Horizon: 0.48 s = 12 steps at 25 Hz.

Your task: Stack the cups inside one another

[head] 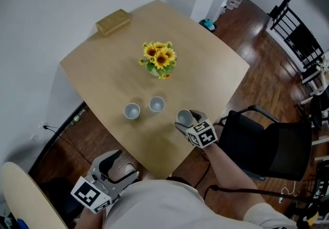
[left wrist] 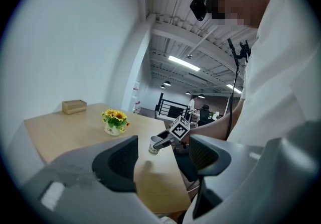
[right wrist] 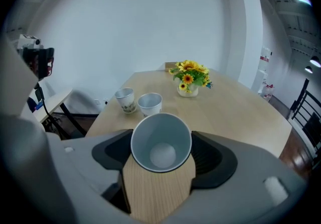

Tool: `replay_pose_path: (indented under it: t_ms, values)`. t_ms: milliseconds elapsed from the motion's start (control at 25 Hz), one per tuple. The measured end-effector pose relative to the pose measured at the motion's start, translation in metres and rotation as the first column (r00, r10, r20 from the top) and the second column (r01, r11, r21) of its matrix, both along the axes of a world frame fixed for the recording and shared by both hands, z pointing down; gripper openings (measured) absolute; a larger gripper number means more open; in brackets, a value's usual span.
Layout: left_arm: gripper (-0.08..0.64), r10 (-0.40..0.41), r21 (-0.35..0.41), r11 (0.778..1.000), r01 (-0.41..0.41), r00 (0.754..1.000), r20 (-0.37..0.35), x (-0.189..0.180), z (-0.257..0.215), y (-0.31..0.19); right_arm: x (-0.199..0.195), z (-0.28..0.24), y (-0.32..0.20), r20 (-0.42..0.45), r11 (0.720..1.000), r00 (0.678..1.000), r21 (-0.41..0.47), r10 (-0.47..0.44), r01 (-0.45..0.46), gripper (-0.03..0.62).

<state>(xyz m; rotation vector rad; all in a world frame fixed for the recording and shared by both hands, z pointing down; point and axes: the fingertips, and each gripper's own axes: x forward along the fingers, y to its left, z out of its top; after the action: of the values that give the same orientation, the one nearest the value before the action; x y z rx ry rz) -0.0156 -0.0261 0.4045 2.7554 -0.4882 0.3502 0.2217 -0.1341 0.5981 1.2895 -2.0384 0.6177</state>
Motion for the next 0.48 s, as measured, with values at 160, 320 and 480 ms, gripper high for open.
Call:
replay_pose_path:
  t_ms: [160,320,480]
  values:
    - [0.319,-0.002,0.008,1.0,0.002,1.0,-0.01,0.0,-0.002,0.0,-0.008,-0.033,-0.012,0.022,0.999,1.0,0.035,-0.021,0.02,0.367]
    - [0.319,-0.019,0.014,1.0,0.019,1.0,-0.015,-0.005,-0.002,0.001,-0.024,-0.066,-0.034,0.049,0.995,0.998,0.089,-0.051,0.046,0.367]
    - [0.319,-0.023,0.029,0.999,0.023,1.0,-0.019,-0.013,-0.002,0.008,-0.042,-0.081,-0.056,0.06,0.989,0.995,0.124,-0.084,0.076,0.367]
